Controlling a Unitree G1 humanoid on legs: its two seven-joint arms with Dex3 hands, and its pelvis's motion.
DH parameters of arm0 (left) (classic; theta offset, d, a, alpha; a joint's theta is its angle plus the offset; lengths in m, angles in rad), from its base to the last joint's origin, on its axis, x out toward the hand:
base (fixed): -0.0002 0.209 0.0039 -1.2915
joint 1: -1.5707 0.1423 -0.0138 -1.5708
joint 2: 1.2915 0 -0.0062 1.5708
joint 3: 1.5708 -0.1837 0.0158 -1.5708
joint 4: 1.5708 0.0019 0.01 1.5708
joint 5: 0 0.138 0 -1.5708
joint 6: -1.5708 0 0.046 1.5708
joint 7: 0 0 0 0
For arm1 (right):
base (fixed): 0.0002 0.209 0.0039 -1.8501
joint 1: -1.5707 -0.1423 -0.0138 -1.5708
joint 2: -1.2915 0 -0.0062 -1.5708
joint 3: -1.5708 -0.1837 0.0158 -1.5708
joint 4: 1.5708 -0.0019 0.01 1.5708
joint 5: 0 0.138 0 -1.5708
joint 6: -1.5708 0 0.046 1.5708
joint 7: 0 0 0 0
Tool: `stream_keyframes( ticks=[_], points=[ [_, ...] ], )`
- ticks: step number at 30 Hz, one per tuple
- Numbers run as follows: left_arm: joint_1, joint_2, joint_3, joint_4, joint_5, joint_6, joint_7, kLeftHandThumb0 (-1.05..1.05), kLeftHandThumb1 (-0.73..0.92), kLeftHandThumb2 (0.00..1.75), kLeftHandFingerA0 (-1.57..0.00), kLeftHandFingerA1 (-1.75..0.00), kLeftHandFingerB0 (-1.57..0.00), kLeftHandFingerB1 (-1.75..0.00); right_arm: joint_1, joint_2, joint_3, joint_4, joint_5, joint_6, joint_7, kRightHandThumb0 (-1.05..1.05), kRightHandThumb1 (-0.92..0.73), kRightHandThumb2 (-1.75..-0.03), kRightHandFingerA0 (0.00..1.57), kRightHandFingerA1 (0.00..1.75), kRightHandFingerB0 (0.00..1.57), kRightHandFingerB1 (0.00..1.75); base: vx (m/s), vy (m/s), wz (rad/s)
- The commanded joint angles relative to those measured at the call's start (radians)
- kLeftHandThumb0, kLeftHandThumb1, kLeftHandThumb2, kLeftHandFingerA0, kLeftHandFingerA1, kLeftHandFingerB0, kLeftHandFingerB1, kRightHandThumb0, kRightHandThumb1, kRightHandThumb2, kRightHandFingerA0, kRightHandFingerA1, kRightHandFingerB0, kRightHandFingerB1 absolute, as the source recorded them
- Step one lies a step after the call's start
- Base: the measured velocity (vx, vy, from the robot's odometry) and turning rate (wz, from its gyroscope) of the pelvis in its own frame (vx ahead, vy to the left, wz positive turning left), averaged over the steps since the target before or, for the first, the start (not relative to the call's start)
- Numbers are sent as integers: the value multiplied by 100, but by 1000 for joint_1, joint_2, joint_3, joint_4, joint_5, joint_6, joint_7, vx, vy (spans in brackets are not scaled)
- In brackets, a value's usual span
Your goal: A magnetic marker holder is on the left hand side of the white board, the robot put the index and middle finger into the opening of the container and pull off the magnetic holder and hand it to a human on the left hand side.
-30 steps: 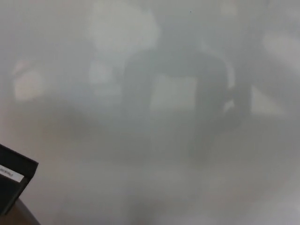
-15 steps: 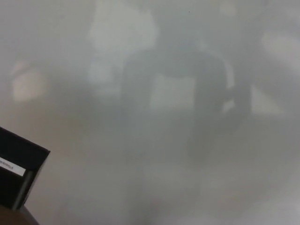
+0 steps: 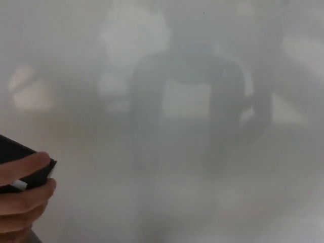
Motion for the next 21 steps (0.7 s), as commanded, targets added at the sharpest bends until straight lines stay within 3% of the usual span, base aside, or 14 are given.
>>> stream_keyframes(
  ticks=[1, 4, 5, 7, 8, 13, 14, 16, 17, 21],
  points=[
    [10, -23, -1, -29, -1, -32, -33, -101, 67, 61, -23, -36, -14, -28, -3, -14, -4, 3, 8, -2, -4, -58, -75, -63, 71, 54, 61, 40, 0, 0, 0],
    [11, -22, -3, -27, 5, -28, -39, -101, 67, 61, -23, -36, -14, -28, -3, -13, -5, 2, 9, 0, -3, -58, -75, -63, 71, 54, 61, 40, 0, 0, 0],
    [13, -17, -13, -20, 15, -24, -51, -41, 14, 89, 0, -49, 0, -49, -6, -16, -2, 1, 6, -2, -3, -57, -75, -63, 71, 54, 60, 40, 0, 0, 0],
    [17, -17, -20, -20, 16, -16, -49, -41, 13, 88, -1, -49, 0, -49, -8, -17, -1, 0, 4, -1, -3, -56, -75, -63, 71, 53, 60, 40, 0, 0, 0],
    [16, -15, -25, -17, 20, -18, -56, -100, 55, 97, -10, -44, -9, -22, -9, -18, 1, 0, 0, -1, -9, -56, -75, -63, 72, 54, 60, 40, 0, 0, 0],
    [20, -13, -35, -16, 26, -26, -60, -98, 54, 96, -11, -45, -6, -22, -10, -19, 5, 1, -3, -5, -16, -56, -75, -63, 72, 55, 61, 40, 0, 0, 0],
    [27, -17, -38, -24, 28, -28, -53, -99, 67, 60, -16, -38, -6, -26, -12, -19, 5, 1, -1, -5, -15, -56, -75, -63, 72, 55, 61, 40, 0, 0, 0],
    [38, -22, -41, -36, 31, -31, -41, -99, 67, 60, -16, -38, -6, -26, -14, -19, 4, 1, 1, -4, -12, -56, -75, -63, 72, 55, 61, 40, 0, 0, 0],
    [34, -18, -45, -29, 34, -32, -54, -94, 51, 91, -6, -44, -5, -23, -15, -20, 5, 0, -1, -6, -13, -55, -75, -63, 72, 56, 61, 41, 0, 0, 0],
    [29, -17, -56, -4, 54, -43, -85, -97, 47, 79, -10, -42, -3, -13, -17, -20, 6, 2, -3, -7, -17, -56, -75, -63, 73, 56, 62, 41, 0, 0, 0]
  ],
)
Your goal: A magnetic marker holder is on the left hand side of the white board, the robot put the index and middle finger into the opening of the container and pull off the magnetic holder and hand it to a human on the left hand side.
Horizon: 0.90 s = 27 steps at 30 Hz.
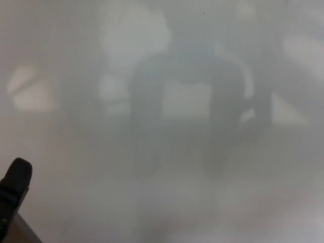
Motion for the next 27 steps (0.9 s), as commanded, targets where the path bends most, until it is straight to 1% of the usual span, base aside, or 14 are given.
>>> stream_keyframes(
  ticks=[1, 5, 6, 7, 12, 13, 14, 15, 20, 21, 23, 24, 25, 27],
  points=[
    [1, 6, -21, 37, 47, -35, -57, -93, 53, 93, -16, -39, 0, -3, -1, -17, 1, 3, -2, -9, -15, -56, -75, -63, 72, 56, 62, 40, 0, 0, 0],
    [-1, 11, -31, 57, 62, -36, -74, -93, 53, 93, -16, -39, 0, -3, -1, -18, 1, 3, -2, -9, -16, -56, -75, -63, 72, 56, 62, 40, 0, 0, 0],
    [1, 15, -50, 85, 77, -25, -89, -92, 53, 59, -7, -34, 0, -13, -2, -19, 3, 3, -4, -6, -17, -56, -75, -63, 72, 56, 62, 40, 0, 0, 0],
    [5, 17, -69, 109, 91, -14, -95, -91, 54, 93, -7, -25, 0, -2, -3, -20, 4, 3, -6, -4, -18, -57, -75, -63, 71, 55, 61, 40, 0, 0, 0],
    [12, 29, -124, 173, 141, -19, -124, -90, 54, 91, -8, -22, 0, -1, -3, -20, 5, 1, -6, -4, -18, -57, -75, -63, 72, 55, 61, 40, 0, 0, 0],
    [11, 35, -151, 223, 191, -47, -125, -87, 42, 80, -7, -28, -8, -19, -4, -21, 6, 1, -8, -6, -19, -55, -75, -63, 72, 56, 62, 40, 0, 0, 0],
    [9, 42, -185, 287, 254, -82, -128, -87, 42, 80, -7, -28, -8, -19, -4, -22, 7, 1, -10, -8, -20, -55, -75, -63, 72, 56, 62, 40, 0, 0, 0],
    [5, 44, -203, 325, 283, -103, -140, -73, 40, 87, -1, -29, 0, -21, -1, -24, 8, 0, -10, -10, -20, -56, -75, -63, 72, 55, 61, 40, 0, 0, 0],
    [-23, 50, -251, 436, 355, -187, -171, -73, 41, 87, 0, -29, 0, -20, -1, -25, 8, -1, -9, -2, -16, -57, -75, -63, 72, 53, 61, 40, 0, 0, 0],
    [-35, 52, -276, 472, 408, -250, -172, -83, 43, 74, -7, -29, 0, -17, -3, -24, 7, -2, -8, 1, -14, -55, -75, -63, 71, 53, 61, 40, 0, 0, 0],
    [-48, 58, -302, 502, 459, -317, -178, -83, 43, 74, -7, -29, 0, -17, -4, -23, 6, -3, -7, -2, -14, -55, -75, -63, 71, 53, 61, 40, 0, 0, 0],
    [-52, 60, -311, 514, 476, -335, -171, -72, 43, 85, -1, -31, 0, -17, -6, -23, 8, -2, -11, -1, -19, -56, -75, -63, 72, 54, 60, 40, 0, 0, 0],
    [-62, 64, -326, 542, 508, -367, -150, -69, 42, 83, 0, -27, 0, -17, -8, -23, 11, -3, -18, 0, -26, -55, -75, -63, 72, 55, 61, 40, 0, 0, 0],
    [-70, 68, -338, 574, 528, -389, -134, -69, 42, 83, 0, -27, 0, -17, -8, -24, 13, -3, -21, -2, -29, -55, -75, -63, 72, 55, 61, 40, 0, 0, 0]
  ],
)
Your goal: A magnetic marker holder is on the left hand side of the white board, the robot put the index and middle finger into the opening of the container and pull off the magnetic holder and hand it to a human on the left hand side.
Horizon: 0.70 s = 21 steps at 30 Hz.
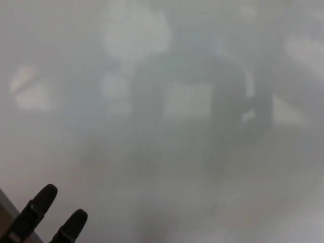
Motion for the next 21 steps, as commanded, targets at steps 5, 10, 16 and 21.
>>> stream_keyframes(
  ticks=[5, 10, 16, 21],
  points=[
    [-60, 43, -76, 205, 277, -280, 32, -72, 44, 83, -5, -32, -4, -16, -3, -22, 4, -3, -5, -3, -20, -54, -75, -63, 73, 56, 62, 40, 0, 0, 0],
    [-101, 52, -82, 347, 324, -321, 65, -69, 43, 79, -7, -34, -7, -20, -6, -23, 5, -2, -5, -2, -20, -55, -75, -63, 72, 54, 61, 40, 0, 0, 0],
    [-104, 44, -76, 442, 405, -433, 217, -33, 25, 85, 0, -47, 0, -47, -5, -25, 10, -2, -13, 3, -25, -55, -75, -63, 71, 53, 60, 40, 0, 0, 0],
    [-120, 37, -68, 493, 431, -471, 226, -33, 32, 89, 0, -48, 0, -48, -4, -29, 15, -2, -18, 3, -32, -56, -75, -64, 71, 53, 60, 40, 0, 0, 0]
  ],
)
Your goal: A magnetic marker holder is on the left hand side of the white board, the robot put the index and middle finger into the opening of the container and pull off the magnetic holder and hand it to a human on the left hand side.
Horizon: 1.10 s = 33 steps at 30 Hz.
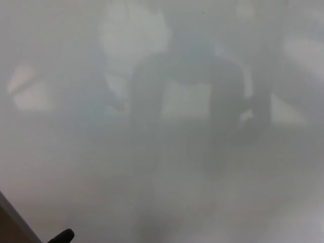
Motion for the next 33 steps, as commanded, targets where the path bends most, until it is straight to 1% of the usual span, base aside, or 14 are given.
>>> stream_keyframes(
  ticks=[1, 3, 6, 7, 9, 10, 13, 14, 15, 19, 20, 27, 28, 33],
  points=[
    [-21, 9, 18, 79, 118, -148, 134, -53, 50, 70, -15, -40, -11, -34, -1, -25, -1, -2, -1, 4, -18, -55, -75, -63, 72, 54, 60, 40, 0, 0, 0],
    [-31, -6, 33, 117, 136, -180, 207, -52, 45, 68, -16, -40, -11, -34, -3, -23, -5, -2, 5, 5, -12, -54, -74, -63, 73, 53, 60, 40, 0, 0, 0],
    [-34, -11, 38, 128, 149, -191, 220, -52, 45, 68, -16, -40, -11, -34, 2, -24, -4, -1, 3, 3, -14, -54, -74, -63, 73, 53, 60, 40, 0, 0, 0],
    [-25, -16, 31, 115, 171, -216, 255, -51, 40, 66, -29, -43, -16, -35, 4, -24, -3, 0, 1, 2, -14, -56, -75, -63, 71, 54, 61, 40, 0, 0, 0],
    [-12, -21, 22, 98, 199, -247, 298, -51, 40, 66, -29, -43, -16, -35, 7, -25, -1, 2, -2, 1, -16, -56, -75, -63, 71, 54, 61, 40, 0, 0, 0],
    [1, -28, 10, 82, 226, -282, 324, -44, 42, 64, -29, -42, -15, -34, 10, -24, 0, 3, -2, 1, -15, -56, -75, -63, 72, 56, 61, 40, 0, 0, 0],
    [12, -32, 2, 69, 248, -306, 337, -42, 43, 64, -26, -42, -15, -34, 13, -21, -3, 4, 4, 1, -6, -57, -75, -63, 72, 57, 61, 40, 0, 0, 0],
    [23, -39, 0, 60, 257, -314, 355, -39, 44, 62, -24, -40, -17, -33, 17, -16, -9, 6, 15, 1, 9, -56, -74, -63, 72, 57, 61, 41, 0, 0, 0],
    [30, -42, 0, 57, 262, -320, 362, -43, 43, 64, -24, -41, -17, -34, 20, -15, -10, 6, 18, 1, 15, -56, -75, -63, 72, 56, 61, 41, 0, 0, 0],
    [35, -47, 6, 53, 272, -327, 365, -43, 43, 64, -24, -41, -17, -34, 23, -16, -9, 4, 16, 2, 15, -56, -75, -63, 72, 56, 61, 41, 0, 0, 0],
    [43, -46, 14, 59, 270, -332, 353, -47, 44, 66, -28, -43, -15, -35, 29, -19, -3, 2, 5, 3, 5, -56, -74, -63, 73, 53, 60, 41, 0, 0, 0],
    [50, -52, 31, 52, 272, -319, 351, -48, 43, 65, -28, -42, -16, -35, 31, -21, -2, -1, 5, 5, 9, -56, -75, -63, 74, 54, 60, 41, 0, 0, 0],
    [49, -52, 36, 55, 269, -313, 350, -48, 41, 64, -30, -43, -17, -35, 28, -21, -2, -1, 7, 12, 16, -54, -74, -63, 74, 55, 60, 41, 0, 0, 0],
    [48, -52, 49, 66, 270, -301, 340, -49, 40, 64, -30, -43, -12, -33, 27, -19, -6, 3, 12, 11, 24, -57, -74, -63, 74, 54, 61, 41, 0, 0, 0]
  ],
)
